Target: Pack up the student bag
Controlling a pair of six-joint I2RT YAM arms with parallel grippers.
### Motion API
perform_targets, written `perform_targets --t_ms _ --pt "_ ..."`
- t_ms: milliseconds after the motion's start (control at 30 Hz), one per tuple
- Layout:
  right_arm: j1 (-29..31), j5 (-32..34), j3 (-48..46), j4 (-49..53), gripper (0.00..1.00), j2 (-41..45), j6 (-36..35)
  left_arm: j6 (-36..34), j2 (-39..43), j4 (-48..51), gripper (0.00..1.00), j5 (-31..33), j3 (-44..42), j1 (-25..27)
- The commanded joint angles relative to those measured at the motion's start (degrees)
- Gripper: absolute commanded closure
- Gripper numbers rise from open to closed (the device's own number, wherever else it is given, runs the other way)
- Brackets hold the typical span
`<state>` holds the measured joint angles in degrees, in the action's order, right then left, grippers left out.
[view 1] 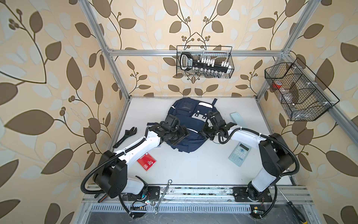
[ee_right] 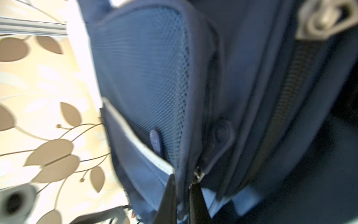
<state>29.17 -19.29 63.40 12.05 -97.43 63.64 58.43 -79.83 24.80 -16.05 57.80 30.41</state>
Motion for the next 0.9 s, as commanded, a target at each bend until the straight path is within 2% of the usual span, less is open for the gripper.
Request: perform_targets --t_ms 0,200,367,567,767,867 --pt "-0.11 -4.19 4.96 -5.97 1.0 4.39 0.42 2.5 0.7 0.53 0.1 0.39 3.73 -1.56" --pt "0.01 -7.48 2.02 -9.59 1.0 7.57 4.51 8.19 -0.05 -3.94 0.08 -1.1 4.36 -4.23" --pt "0.01 -9.95 -0.25 -15.71 1.0 8.39 7.11 10.99 -2.31 -9.6 0.13 -2.06 3.89 -4.49" --pt "-0.13 -10.49 1.96 -13.77 1.0 7.97 5.87 15.74 -6.17 -14.52 0.19 -5.59 0.51 -4.49" --pt "0.97 -10.48 -0.41 -13.53 1.0 8.94 5.88 17.7 -9.79 -18.2 0.32 -5.82 3.11 -4.53" --pt "1.39 -10.39 -2.66 -14.34 1.0 9.92 6.17 16.88 -11.8 -17.94 0.45 -5.01 5.79 -4.53"
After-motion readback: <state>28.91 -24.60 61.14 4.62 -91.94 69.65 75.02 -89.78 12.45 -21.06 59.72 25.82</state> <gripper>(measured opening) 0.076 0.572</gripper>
